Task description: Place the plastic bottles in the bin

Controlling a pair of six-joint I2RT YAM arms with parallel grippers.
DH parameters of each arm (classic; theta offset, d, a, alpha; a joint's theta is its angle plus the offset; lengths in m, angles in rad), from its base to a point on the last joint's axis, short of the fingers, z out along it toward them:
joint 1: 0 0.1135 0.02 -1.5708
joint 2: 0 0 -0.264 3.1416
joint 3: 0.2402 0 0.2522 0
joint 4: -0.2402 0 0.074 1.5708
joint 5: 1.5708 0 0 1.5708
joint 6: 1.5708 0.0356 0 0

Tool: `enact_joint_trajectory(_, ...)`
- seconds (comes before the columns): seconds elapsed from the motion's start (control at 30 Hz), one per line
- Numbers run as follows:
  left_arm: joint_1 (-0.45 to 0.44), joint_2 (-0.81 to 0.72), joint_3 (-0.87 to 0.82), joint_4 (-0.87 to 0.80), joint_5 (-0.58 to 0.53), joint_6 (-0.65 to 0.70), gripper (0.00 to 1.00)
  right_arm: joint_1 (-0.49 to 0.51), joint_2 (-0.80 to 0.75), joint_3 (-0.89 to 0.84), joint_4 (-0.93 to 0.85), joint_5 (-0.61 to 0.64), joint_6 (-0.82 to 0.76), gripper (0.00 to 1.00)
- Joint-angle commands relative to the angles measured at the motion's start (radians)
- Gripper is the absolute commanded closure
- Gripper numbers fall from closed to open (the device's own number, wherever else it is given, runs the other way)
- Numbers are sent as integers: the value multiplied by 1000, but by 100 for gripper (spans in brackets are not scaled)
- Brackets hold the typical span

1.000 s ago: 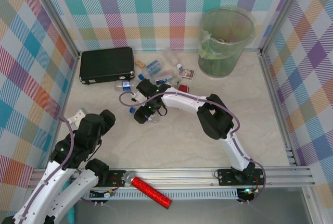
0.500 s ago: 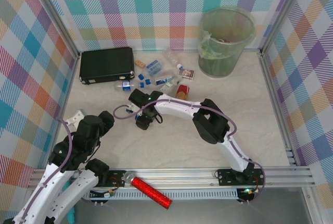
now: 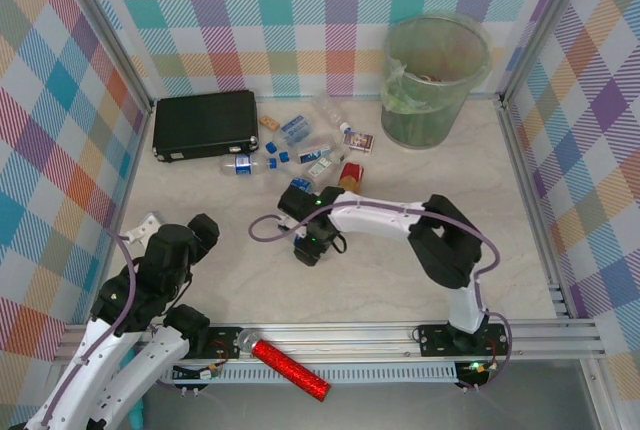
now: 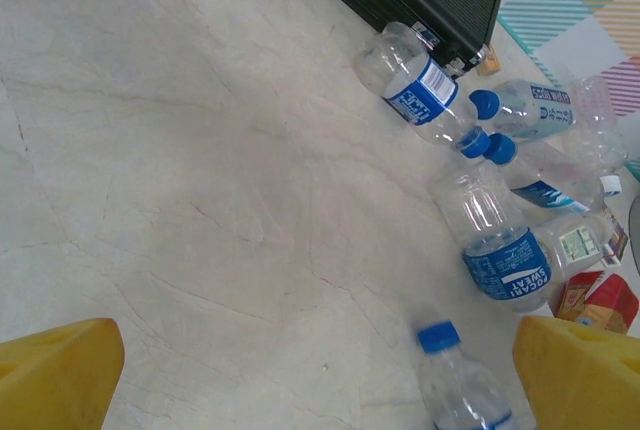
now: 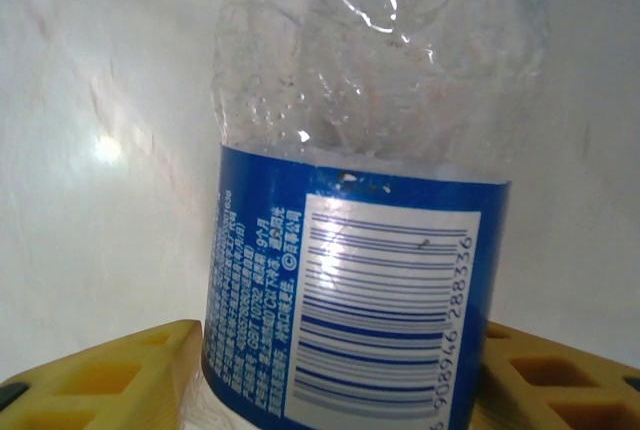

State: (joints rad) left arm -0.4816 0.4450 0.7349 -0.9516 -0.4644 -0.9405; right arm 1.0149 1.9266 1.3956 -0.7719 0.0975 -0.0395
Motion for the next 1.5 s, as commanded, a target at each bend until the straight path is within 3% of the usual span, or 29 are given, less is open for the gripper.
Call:
enact_joint_trajectory(0.0,8,15,-8,53,15,37,0,-2,-86,-84,-56,-42,54,42)
enact_joint_trajectory(0.27,8,52,-8,94,51,67,0,-2,-119,-177,-85,-65,97,37)
enact_joint_trajectory(0.5,8,55,4,89,87,119,0,-4,-51,-81,-109,-56,103,22)
enact_joint_trajectory(0.7,8,50,1,70,90,130,0,-9,36,35,-151,-53,86,20)
enact_joint_trajectory(0.93,7,49,10,62,105,154,0,-24,112,94,-176,-64,65,26)
enact_joint_trajectory(1.13,8,53,25,66,139,186,0,-26,101,95,-163,-69,76,42)
enact_joint_trajectory(1.47,7,67,53,108,212,212,0,-44,-101,16,-36,-50,113,45)
